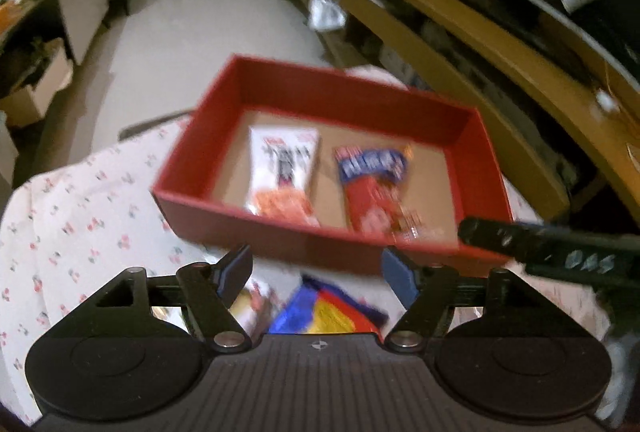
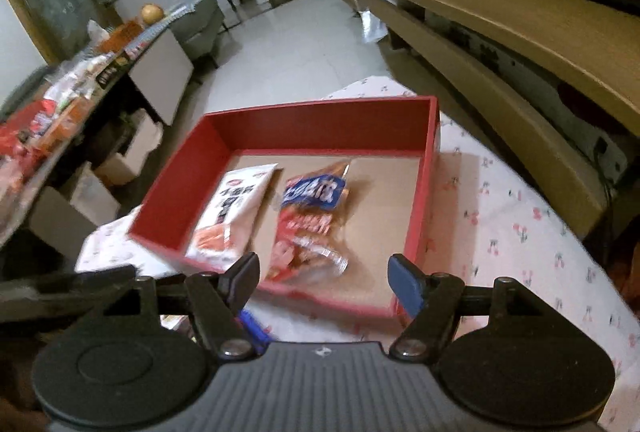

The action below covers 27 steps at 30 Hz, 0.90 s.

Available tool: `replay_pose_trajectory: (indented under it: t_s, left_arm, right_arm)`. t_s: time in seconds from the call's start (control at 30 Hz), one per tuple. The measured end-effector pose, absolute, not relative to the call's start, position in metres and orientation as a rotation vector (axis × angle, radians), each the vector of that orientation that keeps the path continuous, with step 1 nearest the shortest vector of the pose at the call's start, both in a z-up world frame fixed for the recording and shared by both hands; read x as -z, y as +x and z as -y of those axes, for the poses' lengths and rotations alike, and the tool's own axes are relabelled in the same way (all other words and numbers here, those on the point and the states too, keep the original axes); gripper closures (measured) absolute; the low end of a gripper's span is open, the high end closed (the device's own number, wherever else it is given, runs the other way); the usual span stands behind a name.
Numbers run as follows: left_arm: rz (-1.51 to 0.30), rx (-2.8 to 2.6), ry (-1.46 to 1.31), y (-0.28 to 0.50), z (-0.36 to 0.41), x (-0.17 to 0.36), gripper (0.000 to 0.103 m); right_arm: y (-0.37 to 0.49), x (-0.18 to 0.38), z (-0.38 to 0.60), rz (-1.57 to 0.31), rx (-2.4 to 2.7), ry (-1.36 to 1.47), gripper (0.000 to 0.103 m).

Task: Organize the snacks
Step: 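Lower both bags into the red box and open both grippers, then grasp the yellow-red Trolli bag with the left gripper while the right grasps the bun pack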

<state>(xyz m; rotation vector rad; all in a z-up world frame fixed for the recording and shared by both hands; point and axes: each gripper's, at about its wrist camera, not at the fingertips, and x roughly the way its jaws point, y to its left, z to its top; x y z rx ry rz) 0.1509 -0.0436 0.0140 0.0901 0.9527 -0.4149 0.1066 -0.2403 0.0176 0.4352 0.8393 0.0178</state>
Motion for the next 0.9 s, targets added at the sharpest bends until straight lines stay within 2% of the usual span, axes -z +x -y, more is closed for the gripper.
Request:
replay_pose_trajectory:
  t_s: [0.2,0.57,0.63,0.8,0.9]
  left_arm:
    - [-1.009,0.474,0.198,0.137,0.059,0.012,0.020]
    - [-1.089,0.479,0.341,0.134,0.073,0.054,0.020]
    - [-1.086,0.476,0.336,0.131,0.074,0.052,0.024]
    - [-1.082,0.454,0.299,0.126,0.071,0.042,0.051]
    - [-1.089,0.446,0.281,0.125,0.068,0.037,0.052]
  right_arm:
    - [0.069,-0.023,0.242,-0.839,-0.020,0.469,0.025]
    - [0.060,-0.005,0.255,-0.938,0.031,0.467,0.024]
    - [0.060,-0.001,0.256,-0.957,0.032,0.464,0.024]
    - [0.060,0.008,0.254,-1.008,0.033,0.453,0.023]
    - [0.062,0.015,0.250,-1.045,0.030,0.450,0.022]
